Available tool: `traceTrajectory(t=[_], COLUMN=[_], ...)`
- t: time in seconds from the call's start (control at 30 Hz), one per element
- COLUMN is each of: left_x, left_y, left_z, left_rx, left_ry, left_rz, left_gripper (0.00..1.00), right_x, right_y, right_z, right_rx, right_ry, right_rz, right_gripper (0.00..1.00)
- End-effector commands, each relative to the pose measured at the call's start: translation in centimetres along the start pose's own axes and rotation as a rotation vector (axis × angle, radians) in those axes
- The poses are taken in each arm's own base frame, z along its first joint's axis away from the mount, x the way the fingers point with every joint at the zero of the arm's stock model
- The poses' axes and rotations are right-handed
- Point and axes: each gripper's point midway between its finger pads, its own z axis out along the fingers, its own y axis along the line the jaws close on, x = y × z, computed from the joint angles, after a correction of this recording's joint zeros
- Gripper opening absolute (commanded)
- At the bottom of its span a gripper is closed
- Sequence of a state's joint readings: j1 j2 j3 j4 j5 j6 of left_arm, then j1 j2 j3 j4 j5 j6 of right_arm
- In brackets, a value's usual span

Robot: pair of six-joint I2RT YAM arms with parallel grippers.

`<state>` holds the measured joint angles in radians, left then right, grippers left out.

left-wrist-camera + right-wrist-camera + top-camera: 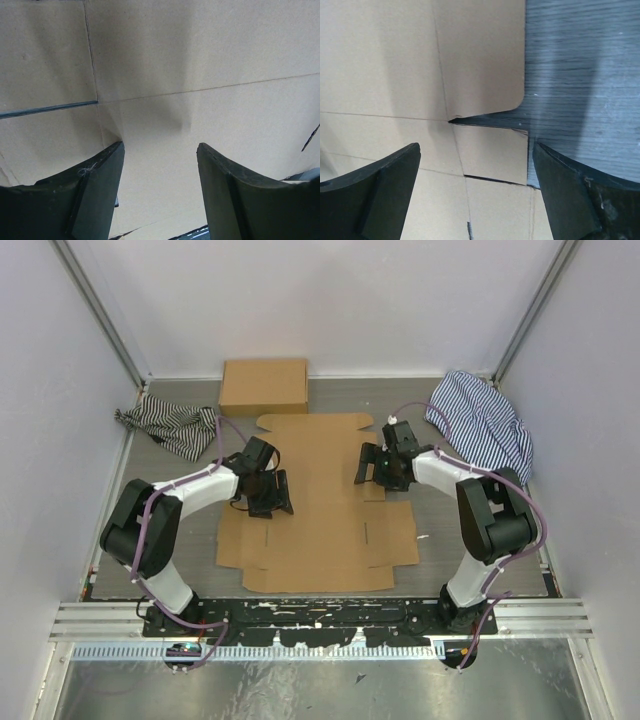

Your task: Fold the paper box

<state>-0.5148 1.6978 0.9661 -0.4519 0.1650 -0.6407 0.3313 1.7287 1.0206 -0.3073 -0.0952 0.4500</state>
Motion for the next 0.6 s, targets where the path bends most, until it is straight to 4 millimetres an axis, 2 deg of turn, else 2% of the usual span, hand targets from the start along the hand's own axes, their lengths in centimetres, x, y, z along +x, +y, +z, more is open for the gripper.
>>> traceTrajectory(t=[0.0,0.43,0.57], left_x=[5.0,4.8,4.9], left_y=[6.2,5.5,5.2], left_z=[2.3,2.2,2.2], left_rx=[-0.231,-0.222,-0.214], left_ry=[0.155,0.150,0.150], left_rz=[-0.002,0.001,0.001], left_gripper=[0.69,0.69,0.68], right_x=[0.7,-1.1,-1.2], right_y=[2.1,6.4,7.1], right_z=[-0.4,-5.8,-5.6], right_rx=[-0.121,-0.182,-0.198], right_ry=[0.012,-0.071,-0.063], right_rz=[-0.013,-0.074,-0.079], right_gripper=[0.98,0.96,0.96])
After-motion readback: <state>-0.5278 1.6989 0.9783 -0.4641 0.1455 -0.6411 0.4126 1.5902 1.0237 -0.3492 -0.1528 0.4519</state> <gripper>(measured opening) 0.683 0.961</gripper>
